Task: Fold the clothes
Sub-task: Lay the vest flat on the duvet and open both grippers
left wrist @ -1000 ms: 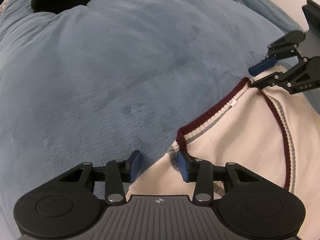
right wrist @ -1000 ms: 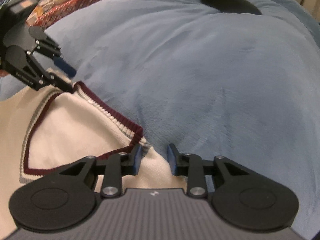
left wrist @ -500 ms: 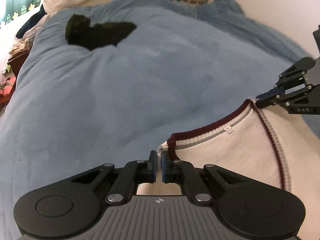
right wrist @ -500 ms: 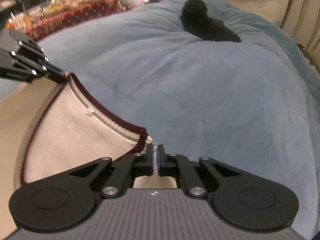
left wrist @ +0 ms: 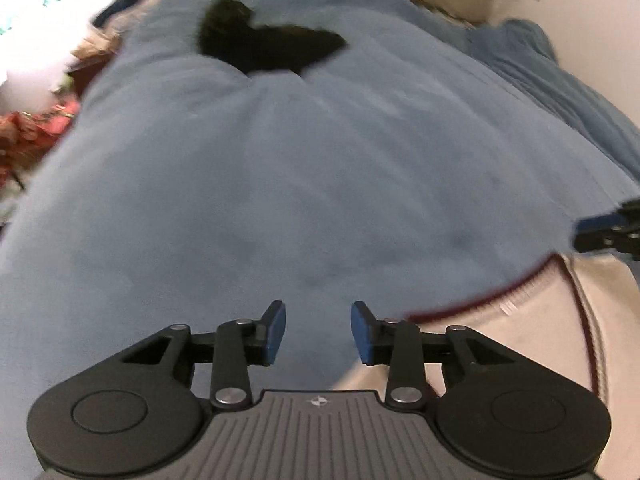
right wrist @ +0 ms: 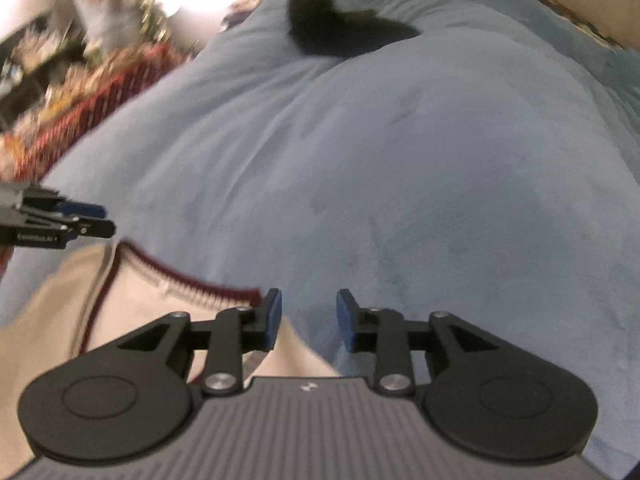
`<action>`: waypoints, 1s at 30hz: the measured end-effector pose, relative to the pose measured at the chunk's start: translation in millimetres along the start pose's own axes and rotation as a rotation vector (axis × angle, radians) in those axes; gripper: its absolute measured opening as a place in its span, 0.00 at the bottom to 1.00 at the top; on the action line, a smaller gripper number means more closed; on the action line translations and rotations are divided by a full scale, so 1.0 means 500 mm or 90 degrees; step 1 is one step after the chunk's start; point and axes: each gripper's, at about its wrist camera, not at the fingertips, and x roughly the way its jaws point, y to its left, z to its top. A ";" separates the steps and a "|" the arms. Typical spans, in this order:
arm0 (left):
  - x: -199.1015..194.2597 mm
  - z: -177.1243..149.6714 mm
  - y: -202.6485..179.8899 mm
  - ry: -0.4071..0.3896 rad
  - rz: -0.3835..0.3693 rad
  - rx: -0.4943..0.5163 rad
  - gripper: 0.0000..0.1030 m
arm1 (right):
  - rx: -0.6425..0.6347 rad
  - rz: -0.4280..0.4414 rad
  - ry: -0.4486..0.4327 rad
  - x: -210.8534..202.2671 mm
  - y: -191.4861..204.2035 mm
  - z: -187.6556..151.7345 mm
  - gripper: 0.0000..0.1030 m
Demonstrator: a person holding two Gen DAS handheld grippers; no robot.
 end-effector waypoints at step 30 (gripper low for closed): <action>-0.322 -0.434 -0.035 0.089 0.021 -0.201 0.02 | 0.074 -0.117 0.035 -0.451 0.092 -0.481 0.05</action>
